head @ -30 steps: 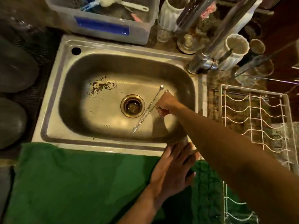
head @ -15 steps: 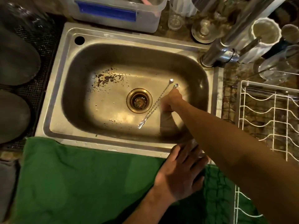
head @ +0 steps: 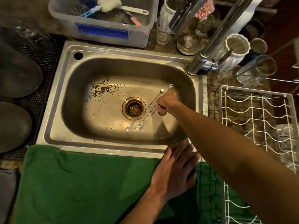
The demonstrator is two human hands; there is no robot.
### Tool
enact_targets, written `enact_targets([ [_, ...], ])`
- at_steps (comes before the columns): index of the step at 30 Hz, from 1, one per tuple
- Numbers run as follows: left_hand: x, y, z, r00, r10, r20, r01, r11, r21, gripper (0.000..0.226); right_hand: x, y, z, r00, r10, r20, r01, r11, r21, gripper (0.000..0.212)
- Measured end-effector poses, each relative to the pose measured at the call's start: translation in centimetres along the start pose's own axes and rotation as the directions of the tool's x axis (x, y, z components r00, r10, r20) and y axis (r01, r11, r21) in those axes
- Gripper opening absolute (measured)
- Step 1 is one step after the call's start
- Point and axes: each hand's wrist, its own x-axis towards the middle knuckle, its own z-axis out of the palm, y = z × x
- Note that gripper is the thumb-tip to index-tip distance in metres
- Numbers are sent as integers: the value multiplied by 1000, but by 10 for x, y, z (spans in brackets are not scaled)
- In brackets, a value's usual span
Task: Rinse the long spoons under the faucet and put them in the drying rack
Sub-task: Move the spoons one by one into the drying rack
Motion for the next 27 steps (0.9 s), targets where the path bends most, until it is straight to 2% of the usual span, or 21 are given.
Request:
enact_targets([
  [5,1,-2,10,1000,4,-28,-5,999,-39,60,-35,-14,-29,994,-48,93,42,997,59,27],
  [7,2,-1,11,1000,-8,-10,7,999,-53,63,-55,-26,-45,992,17,123,-17,1000,2,28],
  [9,2,-1,9,1000,-17,-1,17,997,-70,65,-79,-39,-63,981,85,173,-87,996,7,20],
  [11,2,-1,6,1000,-5,0,5,998,-69,64,-109,-51,-82,979,43,201,-40,999,-20,4],
  [16,-2,-1,-6,997,6,71,-8,1000,29,63,-193,-67,-134,974,-14,228,44,991,-127,2],
  [19,-3,1,-13,997,-1,76,-4,998,59,63,-246,-72,-170,964,-40,262,84,983,-161,9],
  [23,-4,0,-15,996,31,82,-37,997,66,63,-316,-68,-223,948,-151,281,209,959,-189,14],
  [27,-1,-1,-14,997,-1,80,-13,986,165,63,-363,-46,-283,959,-218,182,266,914,-307,20],
])
